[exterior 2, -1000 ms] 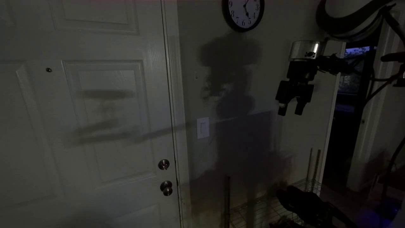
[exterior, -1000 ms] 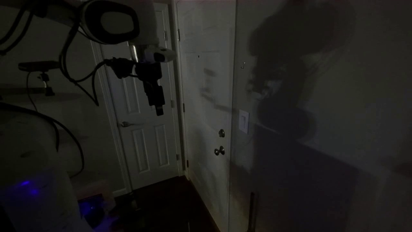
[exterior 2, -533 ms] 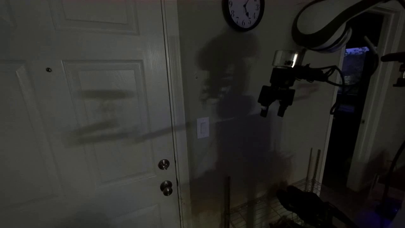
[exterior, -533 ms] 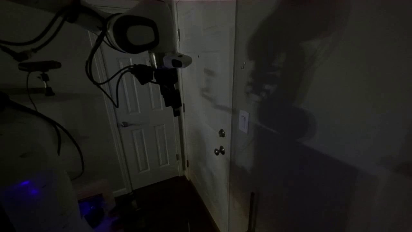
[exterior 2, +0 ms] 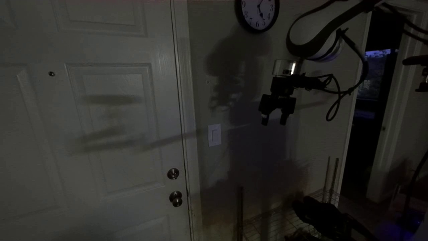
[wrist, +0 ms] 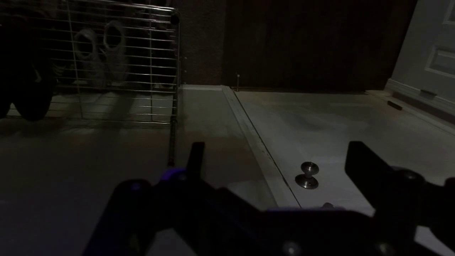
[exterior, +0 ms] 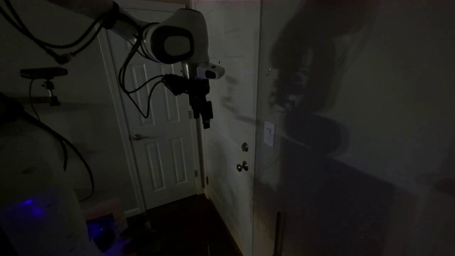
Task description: Switch on the light switch
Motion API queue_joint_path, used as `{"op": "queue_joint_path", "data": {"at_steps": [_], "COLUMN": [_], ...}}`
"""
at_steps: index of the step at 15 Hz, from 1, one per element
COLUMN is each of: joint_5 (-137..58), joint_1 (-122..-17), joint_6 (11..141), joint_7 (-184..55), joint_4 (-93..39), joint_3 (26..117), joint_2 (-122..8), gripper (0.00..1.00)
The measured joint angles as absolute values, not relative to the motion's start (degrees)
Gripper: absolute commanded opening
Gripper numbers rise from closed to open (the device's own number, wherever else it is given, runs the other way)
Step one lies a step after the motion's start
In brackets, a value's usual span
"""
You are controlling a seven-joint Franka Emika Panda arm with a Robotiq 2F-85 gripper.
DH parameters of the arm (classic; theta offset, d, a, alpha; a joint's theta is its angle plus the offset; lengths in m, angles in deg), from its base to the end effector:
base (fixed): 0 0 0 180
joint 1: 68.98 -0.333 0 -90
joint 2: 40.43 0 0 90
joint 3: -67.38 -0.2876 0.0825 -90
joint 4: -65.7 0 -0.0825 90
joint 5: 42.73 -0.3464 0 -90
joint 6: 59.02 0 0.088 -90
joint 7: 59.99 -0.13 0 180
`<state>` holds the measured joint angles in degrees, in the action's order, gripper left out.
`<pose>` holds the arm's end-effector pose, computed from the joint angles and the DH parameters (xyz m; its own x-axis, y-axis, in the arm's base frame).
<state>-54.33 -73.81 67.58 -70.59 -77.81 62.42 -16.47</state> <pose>0.3970 0.0789 0.4120 0.9868 -0.1364 0.0871 -0.1214 -0.9798 -0.1590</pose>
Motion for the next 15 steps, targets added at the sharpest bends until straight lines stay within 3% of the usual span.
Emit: {"op": "queue_joint_path", "data": {"at_steps": [15], "joint_5": [-53.7], "joint_1": [-73.8], "joint_6": [79.5], "joint_7": [-70.6], "joint_4": [-71.1], "joint_3": [60.9], "joint_2": [-32.1], "gripper": [1.0]}}
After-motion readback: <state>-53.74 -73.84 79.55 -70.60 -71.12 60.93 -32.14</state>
